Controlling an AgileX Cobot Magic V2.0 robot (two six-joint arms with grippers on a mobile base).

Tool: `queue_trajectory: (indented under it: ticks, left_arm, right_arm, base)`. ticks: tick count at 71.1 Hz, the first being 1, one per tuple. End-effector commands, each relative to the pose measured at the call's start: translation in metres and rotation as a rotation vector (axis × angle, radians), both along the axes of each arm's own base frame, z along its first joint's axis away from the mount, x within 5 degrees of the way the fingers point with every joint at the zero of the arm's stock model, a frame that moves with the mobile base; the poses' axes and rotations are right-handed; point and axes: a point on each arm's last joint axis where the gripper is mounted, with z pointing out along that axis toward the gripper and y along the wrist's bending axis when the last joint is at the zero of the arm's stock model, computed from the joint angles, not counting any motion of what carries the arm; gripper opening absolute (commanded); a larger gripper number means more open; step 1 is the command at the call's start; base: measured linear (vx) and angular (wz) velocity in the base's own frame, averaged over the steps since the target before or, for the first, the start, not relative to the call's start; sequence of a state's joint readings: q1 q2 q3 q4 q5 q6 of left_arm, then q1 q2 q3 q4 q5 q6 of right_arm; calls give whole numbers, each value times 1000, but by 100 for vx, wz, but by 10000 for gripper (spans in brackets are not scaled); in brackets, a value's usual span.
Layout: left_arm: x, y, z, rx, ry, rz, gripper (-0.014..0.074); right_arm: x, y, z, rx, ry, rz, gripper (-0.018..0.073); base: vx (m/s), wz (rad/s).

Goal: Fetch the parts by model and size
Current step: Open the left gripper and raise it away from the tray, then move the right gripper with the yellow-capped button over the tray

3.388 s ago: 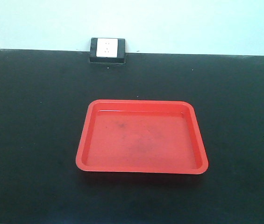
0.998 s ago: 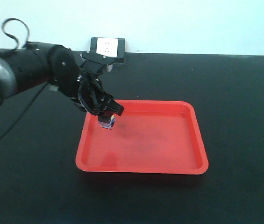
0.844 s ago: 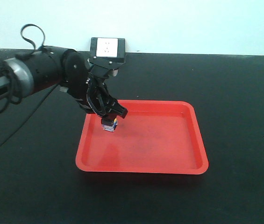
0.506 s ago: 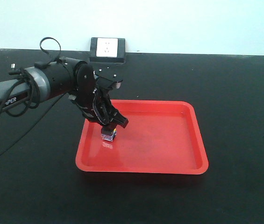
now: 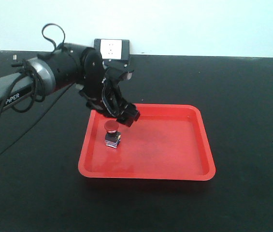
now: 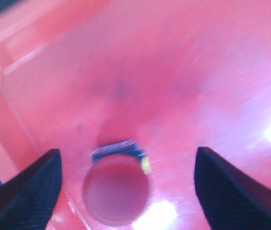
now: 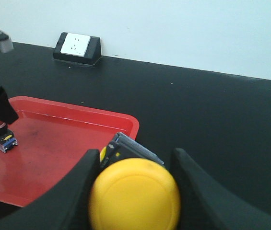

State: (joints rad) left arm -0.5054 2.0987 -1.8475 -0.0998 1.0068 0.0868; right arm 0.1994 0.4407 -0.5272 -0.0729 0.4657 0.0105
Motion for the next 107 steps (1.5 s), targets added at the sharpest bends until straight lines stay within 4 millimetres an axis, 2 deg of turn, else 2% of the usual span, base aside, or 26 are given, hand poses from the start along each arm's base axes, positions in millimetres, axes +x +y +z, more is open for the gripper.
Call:
queue_trajectory:
  ticks: [1, 8, 17, 29, 39, 49, 59, 77, 94, 107]
  left_arm:
    - [-13, 0, 70, -100, -151, 3, 569]
    - [-24, 5, 98, -135, -213, 16, 570]
    - [-41, 22, 136, -134, -299, 81, 570]
    - [-74, 46, 186, -140, -394, 125, 570]
    - [-104, 65, 217, -161, -438, 130, 570]
    - [-137, 84, 235, -187, -474, 134, 570]
    - [-173, 105, 233, -219, -489, 163, 570]
    - [-248, 147, 203, -304, -592, 158, 570]
    - [-300, 177, 151, -286, -611, 127, 570]
    - [-342, 200, 129, -369, -710, 115, 570]
  right_arm:
    - [2, 0, 16, 2, -105, 4, -10]
    - [2, 0, 16, 2, -105, 4, -10]
    - [2, 0, 16, 2, -105, 4, -10]
    - [2, 0, 16, 2, -105, 4, -10]
    - [2, 0, 16, 2, -105, 4, -10]
    - [2, 0, 16, 2, -105, 4, -10]
    - [2, 0, 16, 2, -105, 4, -10]
    - [2, 0, 16, 2, -105, 4, -10]
    - [2, 0, 16, 2, -105, 4, -10]
    - [2, 0, 16, 2, -105, 4, -10]
  base:
    - [0, 0]
    - [0, 0]
    - [0, 0]
    - [0, 0]
    - [0, 0]
    - [0, 0]
    - [0, 0]
    - [0, 0]
    - [0, 0]
    - [0, 0]
